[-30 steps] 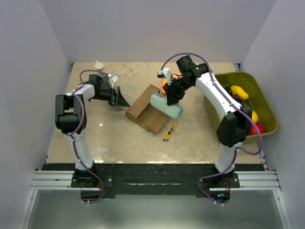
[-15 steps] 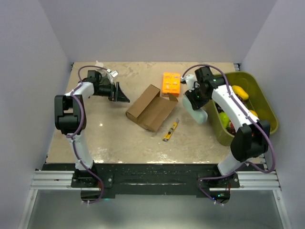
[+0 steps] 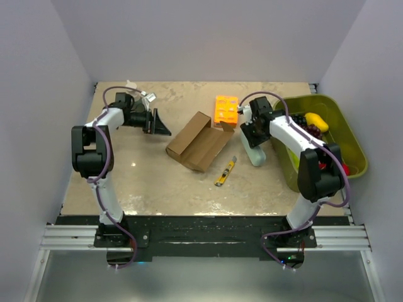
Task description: Unpack the express box
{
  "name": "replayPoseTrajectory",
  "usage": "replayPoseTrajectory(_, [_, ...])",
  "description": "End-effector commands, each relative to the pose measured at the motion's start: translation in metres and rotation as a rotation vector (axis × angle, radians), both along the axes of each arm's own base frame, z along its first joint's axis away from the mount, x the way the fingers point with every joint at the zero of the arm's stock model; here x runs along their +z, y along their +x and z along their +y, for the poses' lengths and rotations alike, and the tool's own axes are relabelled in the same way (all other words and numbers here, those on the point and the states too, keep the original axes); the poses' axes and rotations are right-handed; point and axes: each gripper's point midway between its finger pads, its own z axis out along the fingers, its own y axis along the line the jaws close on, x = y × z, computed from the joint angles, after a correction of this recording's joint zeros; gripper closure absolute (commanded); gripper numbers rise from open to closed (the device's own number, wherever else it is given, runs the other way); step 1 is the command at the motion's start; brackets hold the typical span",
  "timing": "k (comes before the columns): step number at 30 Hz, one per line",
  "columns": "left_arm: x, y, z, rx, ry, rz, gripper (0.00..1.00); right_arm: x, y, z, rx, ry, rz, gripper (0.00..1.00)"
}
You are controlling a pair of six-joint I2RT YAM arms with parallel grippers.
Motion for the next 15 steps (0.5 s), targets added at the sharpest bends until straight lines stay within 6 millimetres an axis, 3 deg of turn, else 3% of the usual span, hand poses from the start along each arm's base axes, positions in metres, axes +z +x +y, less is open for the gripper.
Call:
replayPoseTrajectory(1, [0.031, 0.004, 0.001, -0.013, 0.009, -0.112, 0.12, 0.046, 0.035, 0.013, 0.003, 0.068, -0.155, 0.50])
replayPoseTrajectory(2, [0.030, 0.005, 0.002, -0.013, 0.015, -0.116, 0.12, 0.057, 0.040, 0.017, 0.013, 0.079, -0.174, 0.40])
replayPoseTrajectory(4, [0.029, 0.006, 0.004, -0.009, 0.038, -0.127, 0.10, 0.068, 0.038, 0.021, 0.024, 0.103, -0.149, 0.33])
replayPoseTrajectory(5, [0.032, 0.007, 0.005, -0.013, 0.052, -0.152, 0.08, 0.096, 0.047, 0.031, 0.044, 0.152, -0.196, 0.26])
replayPoseTrajectory(6, [0.034, 0.008, 0.007, -0.016, 0.066, -0.170, 0.05, 0.111, 0.049, 0.035, 0.053, 0.174, -0.217, 0.20])
replayPoseTrajectory(7, [0.038, 0.008, 0.009, -0.019, 0.089, -0.179, 0.04, 0.126, 0.053, 0.039, 0.071, 0.196, -0.247, 0.01])
replayPoseTrajectory(8, [0.041, 0.010, 0.011, -0.031, 0.113, -0.219, 0.00, 0.157, 0.059, 0.050, 0.108, 0.255, -0.308, 0.01])
replayPoseTrajectory(10, [0.055, 0.017, 0.017, -0.032, 0.165, -0.263, 0.00, 0.192, 0.069, 0.055, 0.077, 0.298, -0.390, 0.01])
replayPoseTrajectory(13, [0.080, 0.031, 0.025, -0.007, 0.244, -0.333, 0.00, 0.219, 0.091, 0.043, -0.115, 0.311, -0.489, 0.01])
replayPoseTrajectory(15, [0.101, 0.040, 0.031, 0.012, 0.284, -0.389, 0.00, 0.224, 0.101, 0.033, -0.192, 0.286, -0.529, 0.01])
